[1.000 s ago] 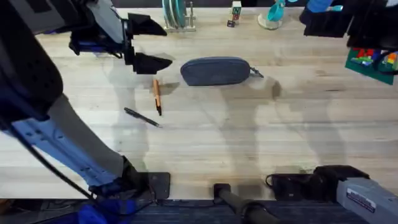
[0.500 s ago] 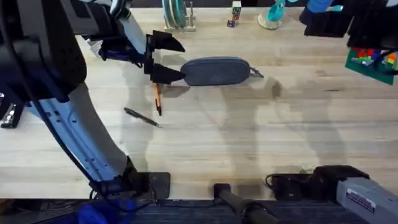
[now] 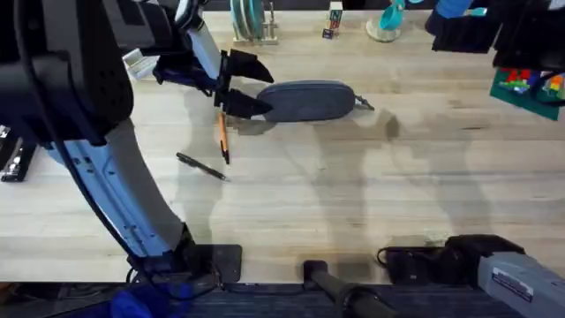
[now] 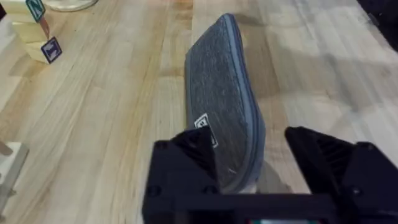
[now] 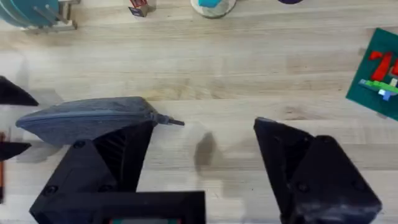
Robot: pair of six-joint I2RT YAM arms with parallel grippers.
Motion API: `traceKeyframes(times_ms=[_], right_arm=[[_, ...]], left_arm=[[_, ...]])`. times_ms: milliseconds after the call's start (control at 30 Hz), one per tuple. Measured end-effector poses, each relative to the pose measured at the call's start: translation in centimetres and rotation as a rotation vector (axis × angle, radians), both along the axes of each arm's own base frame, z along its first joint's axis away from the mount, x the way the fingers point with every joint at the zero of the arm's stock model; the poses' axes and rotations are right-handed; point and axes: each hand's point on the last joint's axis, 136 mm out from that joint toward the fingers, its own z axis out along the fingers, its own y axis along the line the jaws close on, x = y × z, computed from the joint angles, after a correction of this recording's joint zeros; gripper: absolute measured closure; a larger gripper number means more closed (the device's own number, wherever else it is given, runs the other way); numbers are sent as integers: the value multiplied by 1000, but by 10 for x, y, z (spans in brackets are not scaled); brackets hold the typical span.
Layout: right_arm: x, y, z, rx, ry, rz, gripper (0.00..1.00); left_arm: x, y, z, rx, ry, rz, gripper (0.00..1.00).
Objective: Unzip the bag, pick up the pens from the table one at a time and place them inside, then zip the bag closed.
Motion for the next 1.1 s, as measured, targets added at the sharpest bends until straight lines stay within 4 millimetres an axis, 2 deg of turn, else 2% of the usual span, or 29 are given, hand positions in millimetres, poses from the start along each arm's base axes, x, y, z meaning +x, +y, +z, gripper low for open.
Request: traceKeyframes(times_ms=[133,200,233,267,300,733,967,1100], right_arm=[[0,0,0,0,0,0,5],[0,0,0,0,0,0,5],[0,0,0,0,0,0,5],[0,0,0,0,0,0,5],[0,0,0,0,0,0,5],[0,0,0,-12,-1,12,5],[-1,16,2,-78,-22,230,7],[-3,15,7,-87,-56,337,7]], left_arm=[[0,-3,0,2,-9,-9,380],[0,-3,-1,4,-9,-10,642],[1,-3,-1,6,-16,-11,806],[1,-3,-2,8,-22,-12,914],[1,-3,-2,9,-23,-13,945],[1,-3,-2,9,-23,-13,956],[1,-3,-2,13,-23,-14,956],[2,-3,-3,17,-33,-15,957]])
